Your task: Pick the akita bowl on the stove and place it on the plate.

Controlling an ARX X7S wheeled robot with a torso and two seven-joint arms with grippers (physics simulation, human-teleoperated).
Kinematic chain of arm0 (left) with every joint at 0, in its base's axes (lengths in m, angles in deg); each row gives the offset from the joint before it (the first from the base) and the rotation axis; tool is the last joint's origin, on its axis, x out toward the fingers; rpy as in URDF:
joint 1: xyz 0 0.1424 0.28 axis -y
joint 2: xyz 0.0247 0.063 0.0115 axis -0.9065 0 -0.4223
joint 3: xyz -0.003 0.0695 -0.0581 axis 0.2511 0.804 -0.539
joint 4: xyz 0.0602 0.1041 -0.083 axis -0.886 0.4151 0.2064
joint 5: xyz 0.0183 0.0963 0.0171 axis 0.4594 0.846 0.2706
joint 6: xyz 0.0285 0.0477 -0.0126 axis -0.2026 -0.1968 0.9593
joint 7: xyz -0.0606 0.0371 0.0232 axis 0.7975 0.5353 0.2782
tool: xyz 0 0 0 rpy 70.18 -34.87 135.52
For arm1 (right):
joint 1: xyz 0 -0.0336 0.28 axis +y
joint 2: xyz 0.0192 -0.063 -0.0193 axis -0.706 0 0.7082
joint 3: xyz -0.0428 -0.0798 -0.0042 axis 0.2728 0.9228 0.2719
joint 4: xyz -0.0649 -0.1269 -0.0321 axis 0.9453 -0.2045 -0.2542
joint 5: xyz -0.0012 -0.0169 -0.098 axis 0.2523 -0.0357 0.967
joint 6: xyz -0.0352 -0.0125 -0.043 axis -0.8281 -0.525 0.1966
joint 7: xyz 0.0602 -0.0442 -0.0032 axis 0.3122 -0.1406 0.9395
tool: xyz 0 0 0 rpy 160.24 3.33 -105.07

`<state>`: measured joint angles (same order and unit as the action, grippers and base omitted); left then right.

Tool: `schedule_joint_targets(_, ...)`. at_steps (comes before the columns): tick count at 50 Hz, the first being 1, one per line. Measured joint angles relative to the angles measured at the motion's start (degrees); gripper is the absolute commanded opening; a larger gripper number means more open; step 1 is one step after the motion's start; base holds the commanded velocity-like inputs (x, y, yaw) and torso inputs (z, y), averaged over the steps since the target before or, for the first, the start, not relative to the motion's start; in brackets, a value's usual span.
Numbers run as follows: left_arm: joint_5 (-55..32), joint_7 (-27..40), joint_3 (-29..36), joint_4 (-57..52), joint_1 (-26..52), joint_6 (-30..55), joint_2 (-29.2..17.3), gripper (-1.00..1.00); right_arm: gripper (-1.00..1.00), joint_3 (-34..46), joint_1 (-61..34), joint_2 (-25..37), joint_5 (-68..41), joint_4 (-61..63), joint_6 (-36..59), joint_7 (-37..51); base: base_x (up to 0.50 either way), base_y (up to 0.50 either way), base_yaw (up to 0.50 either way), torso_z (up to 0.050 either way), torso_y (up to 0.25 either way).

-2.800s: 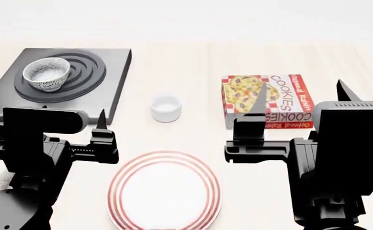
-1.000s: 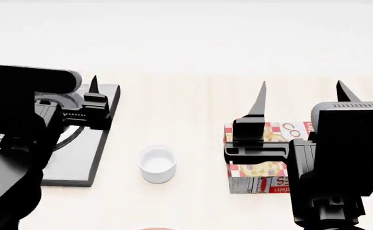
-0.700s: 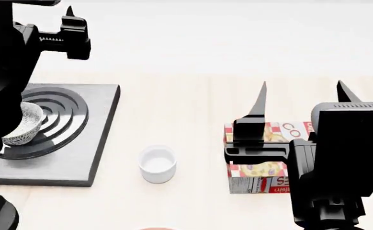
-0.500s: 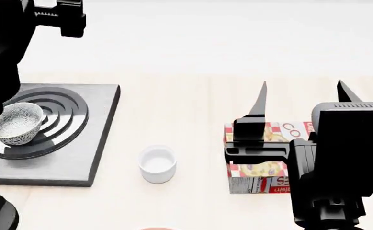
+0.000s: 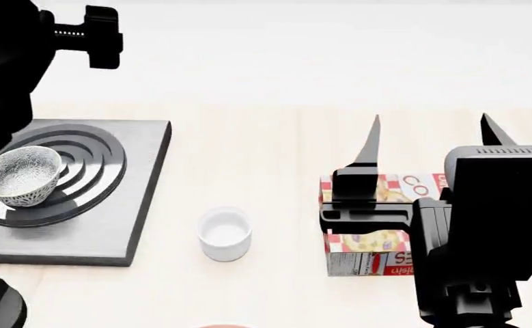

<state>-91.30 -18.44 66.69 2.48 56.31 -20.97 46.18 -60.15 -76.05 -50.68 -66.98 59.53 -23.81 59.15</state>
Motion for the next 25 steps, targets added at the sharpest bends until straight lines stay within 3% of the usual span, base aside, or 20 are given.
schedule_joint_targets(9, -0.6, -0.54, -0.23, -0.42, -0.77, -0.63, -0.54, 1.0, 1.0, 0.04, 0.03, 0.16, -0.21, -0.06, -0.21, 0.13, 0.0, 0.0, 0.0, 0.0, 0.0)
schedule_joint_targets(17, -0.8, -1.33, 0.14, -1.8, -1.6, -1.75, -0.97, 1.0, 1.0, 0.04, -0.02, 0.26, -0.46, 0.12, -0.18, 0.31, 0.0, 0.0, 0.0, 0.007, -0.207)
schedule_joint_targets(25, -1.38, -2.61, 0.45, -2.73, -2.42, -2.6, -1.27, 1.0, 1.0, 0.15, 0.03, 0.37, -0.63, 0.08, -0.36, 0.46, 0.0, 0.0, 0.0, 0.004, -0.052)
